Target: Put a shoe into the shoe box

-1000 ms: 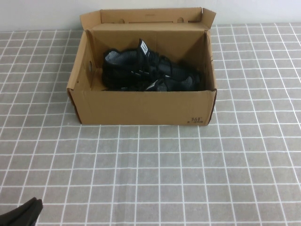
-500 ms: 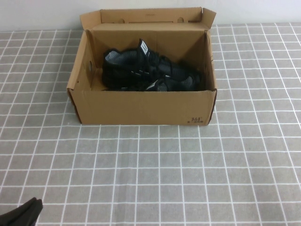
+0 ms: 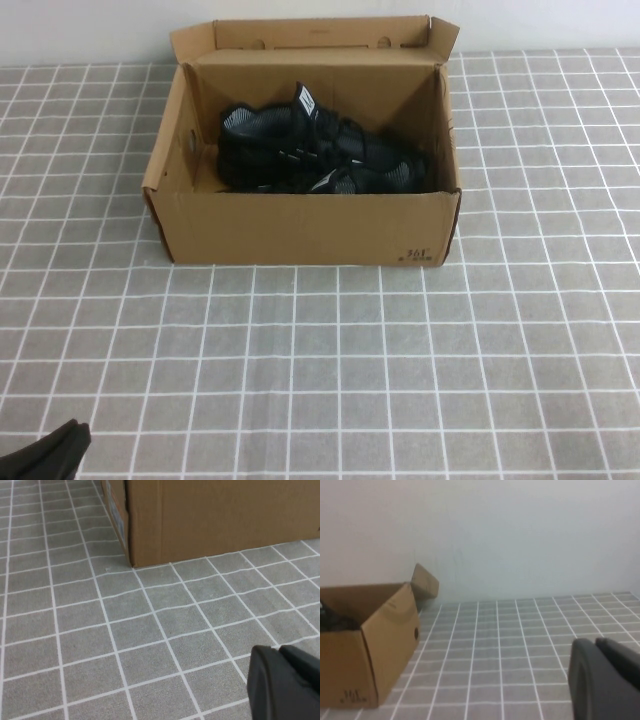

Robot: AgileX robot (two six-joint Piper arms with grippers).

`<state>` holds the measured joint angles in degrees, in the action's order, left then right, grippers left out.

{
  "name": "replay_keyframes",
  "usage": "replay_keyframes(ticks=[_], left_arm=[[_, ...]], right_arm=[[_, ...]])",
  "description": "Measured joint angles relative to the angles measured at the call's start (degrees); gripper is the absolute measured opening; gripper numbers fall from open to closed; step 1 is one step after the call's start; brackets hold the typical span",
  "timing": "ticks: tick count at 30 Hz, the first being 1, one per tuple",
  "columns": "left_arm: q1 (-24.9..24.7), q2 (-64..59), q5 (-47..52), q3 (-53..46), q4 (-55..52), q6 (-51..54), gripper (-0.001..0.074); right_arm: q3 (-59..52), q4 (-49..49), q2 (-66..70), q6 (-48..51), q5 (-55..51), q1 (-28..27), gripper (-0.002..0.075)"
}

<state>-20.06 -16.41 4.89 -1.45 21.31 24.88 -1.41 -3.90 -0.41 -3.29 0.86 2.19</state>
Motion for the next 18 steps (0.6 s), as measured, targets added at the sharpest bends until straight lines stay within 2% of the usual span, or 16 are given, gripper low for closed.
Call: replay_keyframes(ticks=[5, 12, 18], left_arm=[[0.0, 0.0, 0.0, 0.0, 0.0, 0.0, 0.0], [0.0, 0.0, 0.0, 0.0, 0.0, 0.0, 0.0], [0.0, 0.0, 0.0, 0.0, 0.0, 0.0, 0.0]], right_arm=[[0.0, -4.0, 0.0, 8.1, -5.8, 0.9, -0.0016], [-0.1, -4.4, 0.0, 9.4, -18.6, 1.0, -0.0016], [-0.1, -4.4, 0.0, 9.4, -19.9, 1.0, -0.0016]])
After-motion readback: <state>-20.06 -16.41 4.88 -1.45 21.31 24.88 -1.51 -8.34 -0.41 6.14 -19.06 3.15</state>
